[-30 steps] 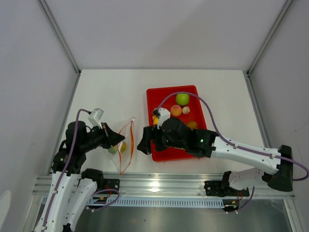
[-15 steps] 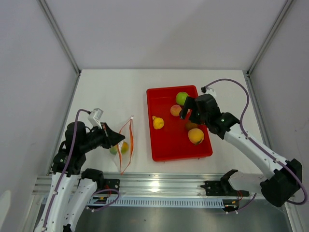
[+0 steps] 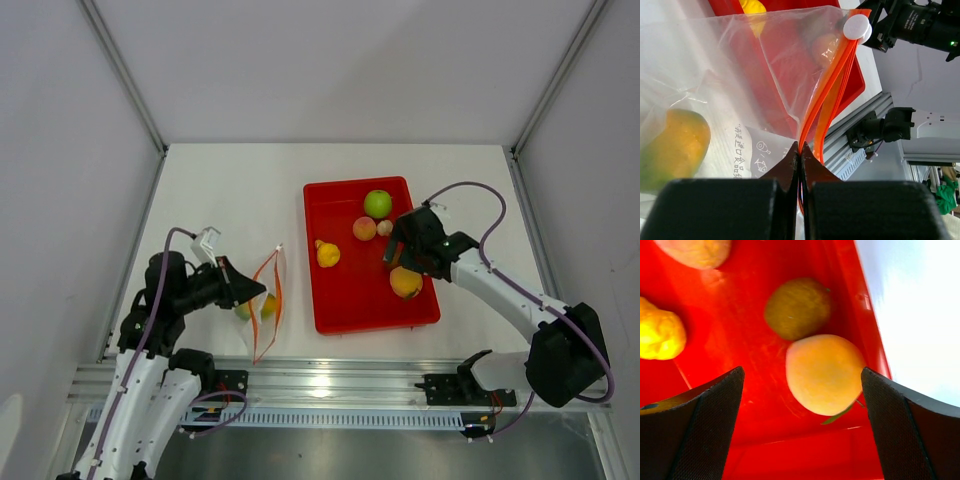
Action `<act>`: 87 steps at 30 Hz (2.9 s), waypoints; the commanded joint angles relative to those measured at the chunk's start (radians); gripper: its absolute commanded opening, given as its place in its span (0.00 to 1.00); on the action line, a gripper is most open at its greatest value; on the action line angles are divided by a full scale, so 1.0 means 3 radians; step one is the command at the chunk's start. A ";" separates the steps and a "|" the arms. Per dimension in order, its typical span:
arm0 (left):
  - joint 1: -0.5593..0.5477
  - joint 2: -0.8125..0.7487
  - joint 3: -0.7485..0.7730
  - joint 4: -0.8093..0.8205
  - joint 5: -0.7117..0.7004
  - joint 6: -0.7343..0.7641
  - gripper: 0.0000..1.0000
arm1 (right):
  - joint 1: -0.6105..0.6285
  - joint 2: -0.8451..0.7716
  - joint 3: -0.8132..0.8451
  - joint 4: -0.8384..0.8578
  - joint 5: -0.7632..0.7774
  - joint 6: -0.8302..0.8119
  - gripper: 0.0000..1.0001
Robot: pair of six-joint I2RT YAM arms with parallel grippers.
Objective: Place the food in the zip-top bag and seal the zipper
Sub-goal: Pick up the fake fruit from the bin, then place the fake fruit in the zipper food storage bag.
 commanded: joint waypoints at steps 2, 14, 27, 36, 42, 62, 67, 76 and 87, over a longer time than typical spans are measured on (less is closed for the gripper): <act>-0.0012 -0.0142 -0.0021 0.0157 0.0025 -0.0130 0.01 | -0.0004 -0.0072 -0.0046 -0.0162 0.0228 0.0255 0.99; -0.0012 -0.0087 -0.0083 0.0305 0.0025 -0.0320 0.01 | 0.0108 -0.0195 -0.0292 -0.0127 0.0182 0.0384 0.99; -0.0018 -0.0148 -0.0282 0.0479 0.0071 -0.0437 0.01 | 0.0262 0.0188 -0.0415 0.0267 0.0591 0.0277 0.99; -0.0058 -0.0178 -0.0410 0.0771 0.0183 -0.0586 0.01 | 0.0415 0.0465 -0.0379 0.0364 0.1000 0.0241 0.95; -0.0099 -0.0178 -0.0410 0.0801 0.0153 -0.0616 0.01 | 0.0543 0.0470 -0.0394 0.0543 0.1164 -0.0020 0.86; -0.0345 -0.0102 -0.0451 0.0760 -0.0180 -0.0647 0.01 | 0.1044 -0.0414 -0.0394 0.0737 0.0576 -0.0577 0.11; -0.0355 -0.0071 -0.0435 0.0755 -0.0190 -0.0611 0.01 | 0.1412 -0.0736 -0.0287 0.1080 -0.0036 -0.0873 0.09; -0.0365 -0.0035 -0.0405 0.0745 -0.0185 -0.0575 0.01 | 0.2133 -0.0671 0.0071 0.1841 -0.1167 -0.1171 0.12; -0.0386 -0.0076 -0.0333 0.0663 -0.0226 -0.0565 0.01 | 0.2174 0.0045 0.0322 0.2450 -0.2134 -0.1028 0.12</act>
